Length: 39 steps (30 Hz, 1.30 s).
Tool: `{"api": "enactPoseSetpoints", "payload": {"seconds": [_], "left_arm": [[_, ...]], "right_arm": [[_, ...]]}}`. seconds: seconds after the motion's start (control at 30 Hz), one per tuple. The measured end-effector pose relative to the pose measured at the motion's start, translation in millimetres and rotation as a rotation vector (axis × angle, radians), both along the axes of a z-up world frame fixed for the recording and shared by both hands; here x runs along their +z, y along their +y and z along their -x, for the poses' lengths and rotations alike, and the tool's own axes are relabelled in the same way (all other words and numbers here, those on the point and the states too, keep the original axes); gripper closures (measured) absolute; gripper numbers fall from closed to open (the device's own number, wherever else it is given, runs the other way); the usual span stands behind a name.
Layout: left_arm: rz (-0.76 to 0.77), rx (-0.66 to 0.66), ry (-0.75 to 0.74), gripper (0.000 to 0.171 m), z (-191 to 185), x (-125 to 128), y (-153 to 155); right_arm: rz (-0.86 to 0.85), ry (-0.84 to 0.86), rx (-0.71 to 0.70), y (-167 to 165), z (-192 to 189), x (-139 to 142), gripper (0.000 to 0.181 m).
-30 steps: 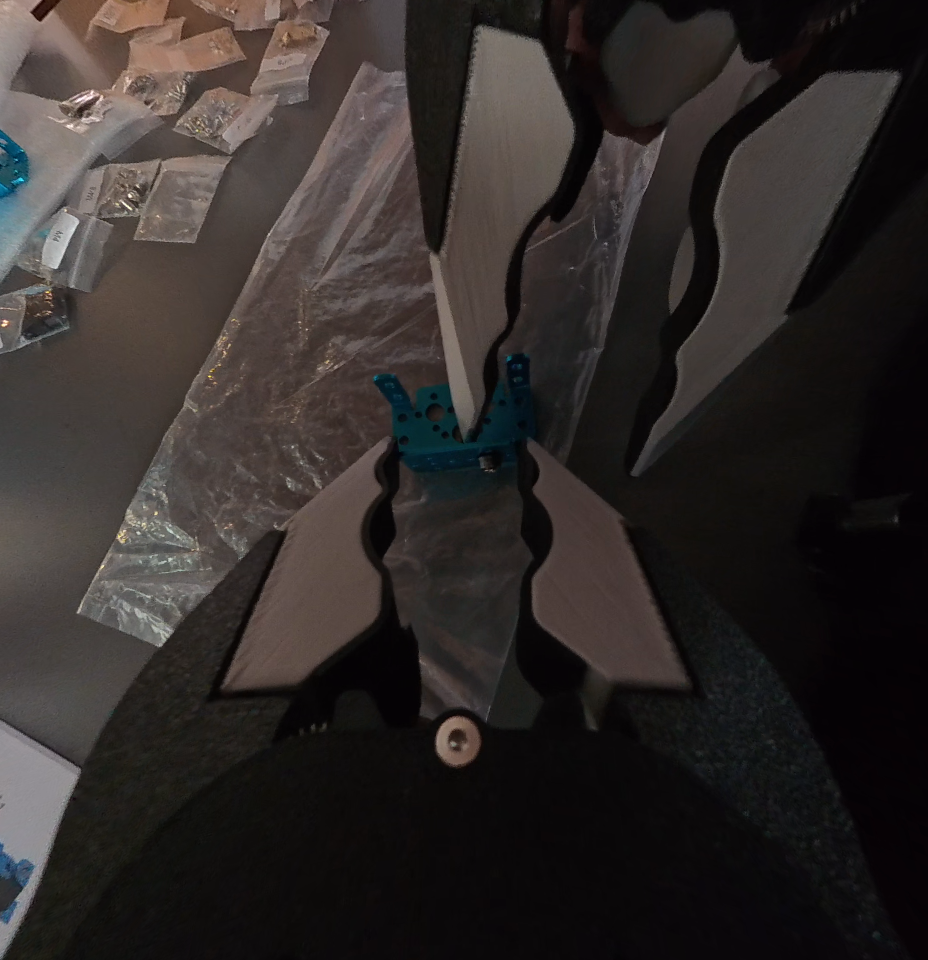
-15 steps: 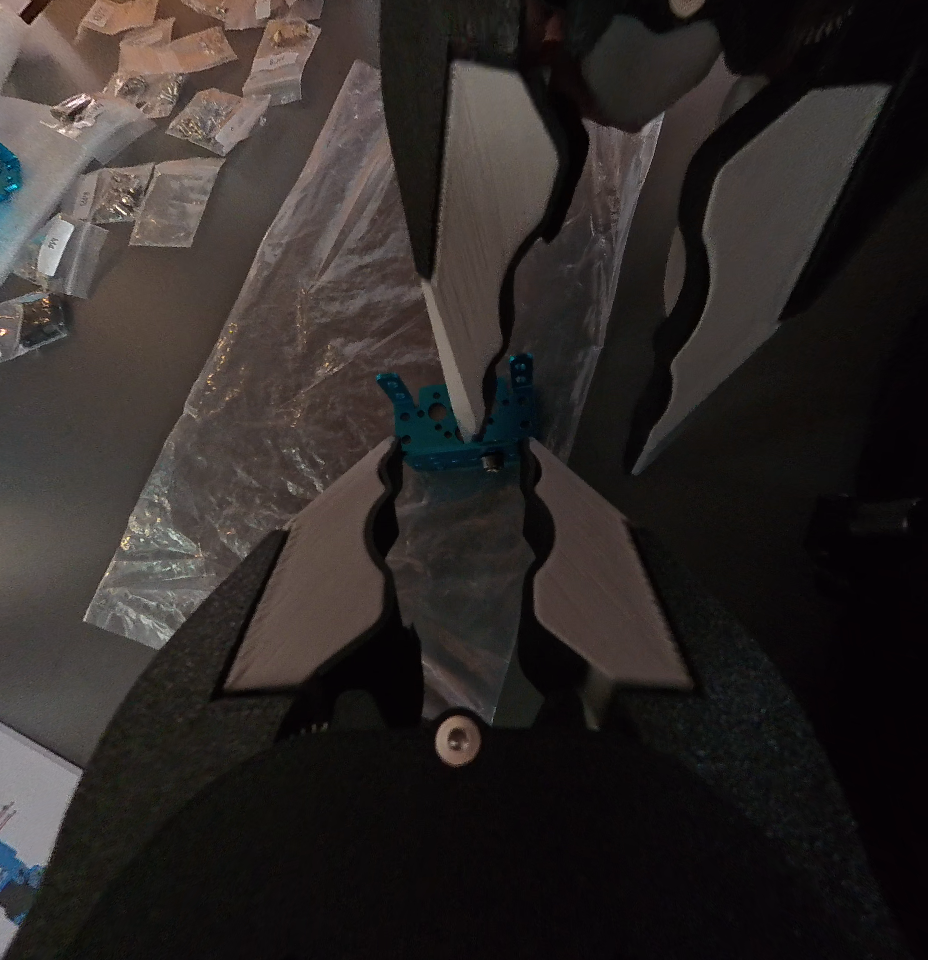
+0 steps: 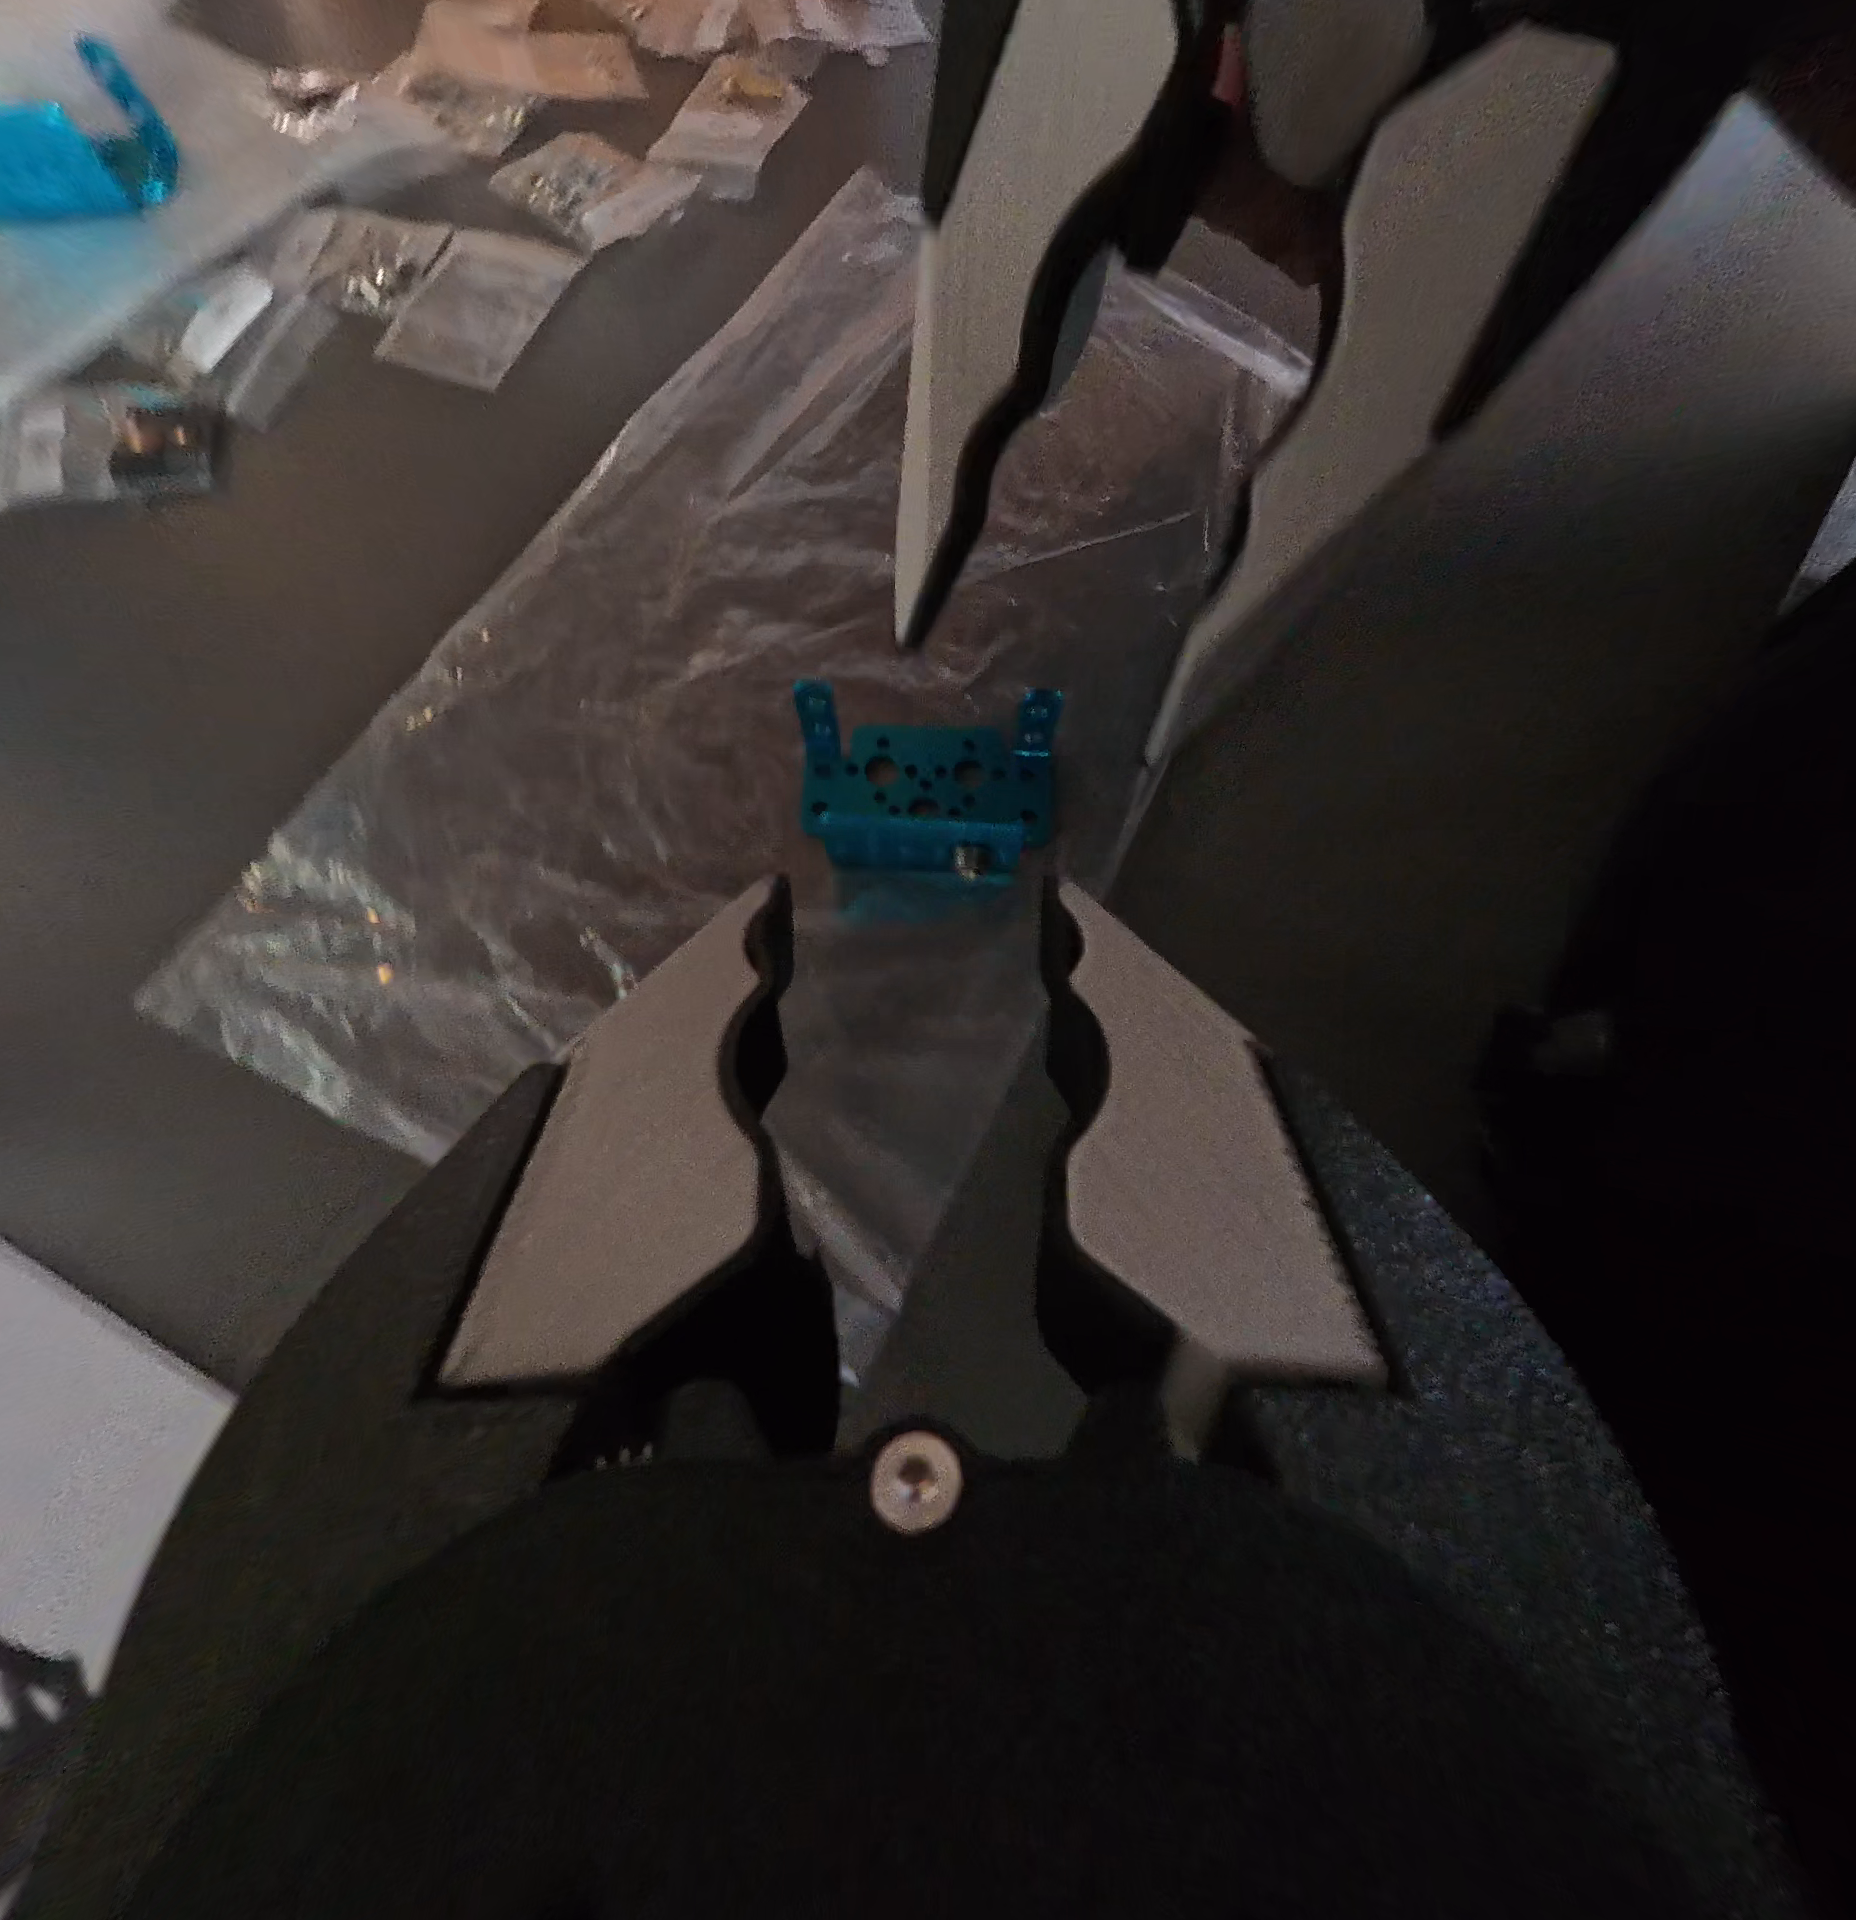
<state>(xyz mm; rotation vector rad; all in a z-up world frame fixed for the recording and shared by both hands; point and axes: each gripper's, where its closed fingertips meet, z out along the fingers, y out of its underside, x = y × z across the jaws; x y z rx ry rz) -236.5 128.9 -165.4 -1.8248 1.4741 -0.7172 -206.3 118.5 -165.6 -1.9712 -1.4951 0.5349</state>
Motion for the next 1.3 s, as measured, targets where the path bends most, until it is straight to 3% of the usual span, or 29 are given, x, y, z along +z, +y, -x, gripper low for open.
{"api": "enactPoseSetpoints", "payload": {"seconds": [0.07, 0.13, 0.27, 0.43, 0.57, 0.7, 0.8, 0.9, 1.03, 1.13, 1.3], "left_arm": [[0.065, 0.069, -0.013, 0.128, 8, 0, -4], [0.120, 0.093, -0.029, 0.127, 6, -1, -15], [0.124, 0.127, -0.007, 0.126, 0, -10, -22], [0.103, 0.168, 0.022, 0.128, -5, -18, -27], [0.080, 0.215, 0.029, 0.135, -12, -16, -26], [0.078, 0.277, 0.033, 0.136, -14, -14, -22], [0.064, 0.271, 0.041, 0.136, -13, -11, -22], [0.040, 0.223, 0.056, 0.135, -8, -9, -22], [-0.107, 0.162, 0.083, 0.130, 6, -5, -10], [-0.128, 0.118, 0.074, 0.115, 7, -7, -4], [-0.080, 0.052, 0.030, 0.112, -8, -8, -4]], "right_arm": [[0.086, 0.110, -0.055, 4, -10, 6, 0.131], [0.155, 0.160, -0.058, 6, -18, 3, 0.120], [0.123, 0.131, 0.070, 15, -20, -7, 0.098], [0.043, 0.176, 0.234, 21, -1, -3, 0.091], [0.009, 0.102, 0.290, 22, 4, -12, 0.096], [-0.023, 0.068, 0.319, 23, 1, 3, 0.104], [-0.067, -0.042, 0.341, 30, -12, 6, 0.107], [0.011, -0.043, 0.344, 31, -17, 6, 0.103], [0.054, 0.115, 0.390, 21, -9, 14, 0.142], [0.146, 0.160, 0.397, 14, 2, 21, 0.139], [0.137, 0.035, 0.417, 12, 13, 9, 0.157]]}}
